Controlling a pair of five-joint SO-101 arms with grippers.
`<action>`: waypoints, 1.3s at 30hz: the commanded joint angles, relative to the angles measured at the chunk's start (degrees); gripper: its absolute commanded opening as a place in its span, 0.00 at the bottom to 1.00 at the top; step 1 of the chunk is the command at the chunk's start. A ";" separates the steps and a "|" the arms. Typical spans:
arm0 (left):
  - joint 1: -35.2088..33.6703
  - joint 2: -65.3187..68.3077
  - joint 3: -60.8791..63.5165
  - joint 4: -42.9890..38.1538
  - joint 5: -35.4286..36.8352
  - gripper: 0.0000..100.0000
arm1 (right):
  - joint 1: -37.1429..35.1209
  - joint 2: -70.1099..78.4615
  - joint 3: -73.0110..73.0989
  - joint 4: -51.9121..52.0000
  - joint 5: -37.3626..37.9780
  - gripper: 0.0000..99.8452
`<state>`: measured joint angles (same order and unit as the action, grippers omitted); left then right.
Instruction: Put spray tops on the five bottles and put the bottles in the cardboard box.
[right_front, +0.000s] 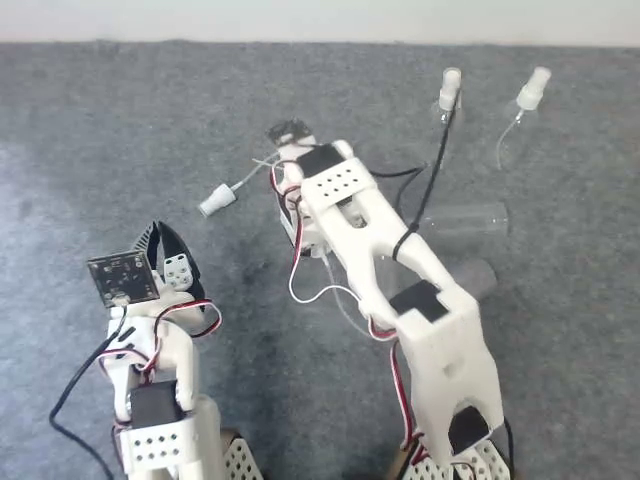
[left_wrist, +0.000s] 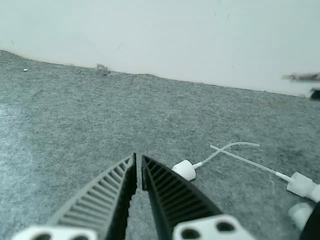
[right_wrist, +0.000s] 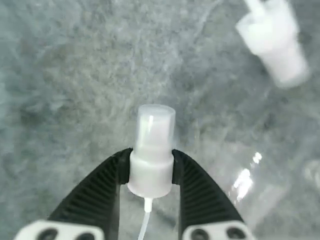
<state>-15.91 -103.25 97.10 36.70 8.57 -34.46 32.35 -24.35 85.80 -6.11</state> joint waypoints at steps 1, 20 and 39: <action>-0.09 -0.97 -0.57 0.00 -0.62 0.01 | 0.92 -8.84 -3.25 3.91 -2.64 0.01; 0.00 -0.97 -0.57 0.09 -3.96 0.01 | 0.92 -38.20 8.18 16.92 -13.01 0.01; 0.35 -0.97 -1.36 0.09 -7.82 0.01 | 18.59 -76.62 44.04 -3.82 -18.29 0.01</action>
<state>-15.91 -103.25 97.10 36.70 3.21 -18.37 -38.68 16.97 87.03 -22.55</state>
